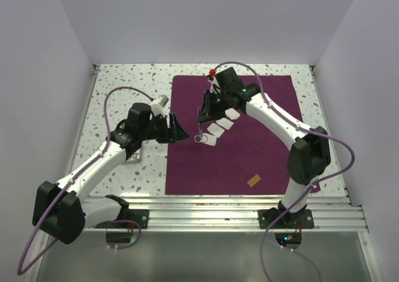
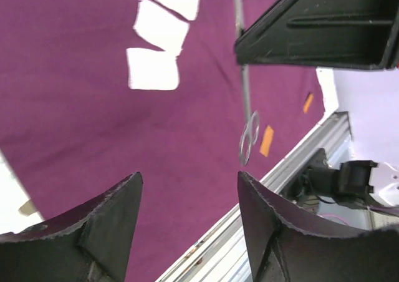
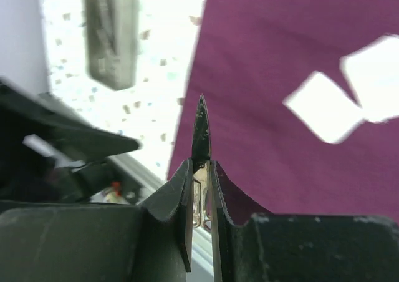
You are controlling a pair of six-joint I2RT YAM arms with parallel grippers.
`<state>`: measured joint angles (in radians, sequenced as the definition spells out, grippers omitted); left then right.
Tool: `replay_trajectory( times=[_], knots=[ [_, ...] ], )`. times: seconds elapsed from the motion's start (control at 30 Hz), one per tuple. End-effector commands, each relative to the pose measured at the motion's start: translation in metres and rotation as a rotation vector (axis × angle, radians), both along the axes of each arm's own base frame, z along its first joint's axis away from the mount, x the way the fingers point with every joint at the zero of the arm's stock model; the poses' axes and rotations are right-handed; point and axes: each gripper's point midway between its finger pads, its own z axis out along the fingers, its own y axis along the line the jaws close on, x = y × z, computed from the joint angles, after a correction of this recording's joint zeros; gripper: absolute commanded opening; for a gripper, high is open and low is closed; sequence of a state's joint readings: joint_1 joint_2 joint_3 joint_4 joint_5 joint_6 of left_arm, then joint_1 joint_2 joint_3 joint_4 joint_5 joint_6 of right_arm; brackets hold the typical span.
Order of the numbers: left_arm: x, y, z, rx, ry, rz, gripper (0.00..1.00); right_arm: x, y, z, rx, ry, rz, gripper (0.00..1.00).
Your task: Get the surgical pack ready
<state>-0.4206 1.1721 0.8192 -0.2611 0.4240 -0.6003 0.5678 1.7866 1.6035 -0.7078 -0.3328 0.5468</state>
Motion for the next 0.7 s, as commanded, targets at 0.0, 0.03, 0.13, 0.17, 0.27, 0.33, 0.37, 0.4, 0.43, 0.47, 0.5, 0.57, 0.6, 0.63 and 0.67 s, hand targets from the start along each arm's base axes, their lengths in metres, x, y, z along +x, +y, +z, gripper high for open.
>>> replay_trajectory(
  times=[0.0,0.03,0.13,0.17,0.27,0.33,0.37,0.4,0.43,0.47,0.5,0.57,0.6,0.63,0.67],
  knots=[
    [0.003,-0.02,0.025,-0.131,-0.069,-0.061,0.67,-0.005,0.038,0.044,0.169,-0.024,0.044,0.0],
    [0.002,-0.021,0.025,-0.144,-0.065,-0.064,0.67,-0.008,0.043,0.045,0.184,-0.018,0.06,0.0],
    [-0.002,-0.025,0.023,-0.175,-0.048,-0.076,0.67,-0.011,0.056,0.053,0.214,-0.028,0.084,0.0],
    [-0.002,-0.025,0.02,-0.168,-0.038,-0.076,0.68,-0.011,0.057,0.054,0.219,-0.024,0.081,0.0],
    [-0.004,-0.025,0.015,-0.158,-0.023,-0.088,0.67,-0.013,0.063,0.059,0.242,-0.02,0.091,0.0],
    [-0.007,-0.028,0.015,-0.178,-0.016,-0.102,0.66,-0.014,0.066,0.059,0.246,-0.012,0.102,0.0],
    [-0.006,-0.029,0.017,-0.19,-0.023,-0.107,0.59,-0.014,0.067,0.059,0.247,-0.012,0.106,0.0],
    [-0.007,-0.03,0.017,-0.196,-0.016,-0.109,0.52,-0.015,0.069,0.059,0.248,-0.013,0.109,0.0],
    [-0.008,-0.032,0.016,-0.202,-0.007,-0.123,0.27,-0.013,0.07,0.058,0.248,-0.012,0.109,0.0],
    [-0.007,-0.032,0.015,-0.196,-0.002,-0.119,0.16,-0.012,0.071,0.057,0.245,-0.014,0.108,0.0],
    [-0.003,-0.029,0.015,-0.183,-0.007,-0.096,0.04,-0.011,0.07,0.056,0.234,-0.007,0.102,0.0],
    [0.0,-0.02,0.011,-0.135,-0.002,-0.054,0.0,-0.004,0.065,0.042,0.183,0.007,0.08,0.11],
    [0.007,-0.006,0.01,-0.084,-0.001,0.02,0.0,0.0,0.06,0.041,0.152,-0.009,0.074,0.27],
    [0.012,0.004,0.006,-0.045,0.004,0.07,0.0,0.005,0.056,0.036,0.123,-0.022,0.058,0.35],
    [0.015,0.018,0.001,0.004,0.023,0.128,0.0,0.017,0.045,0.03,0.073,-0.05,0.01,0.42]
  ],
)
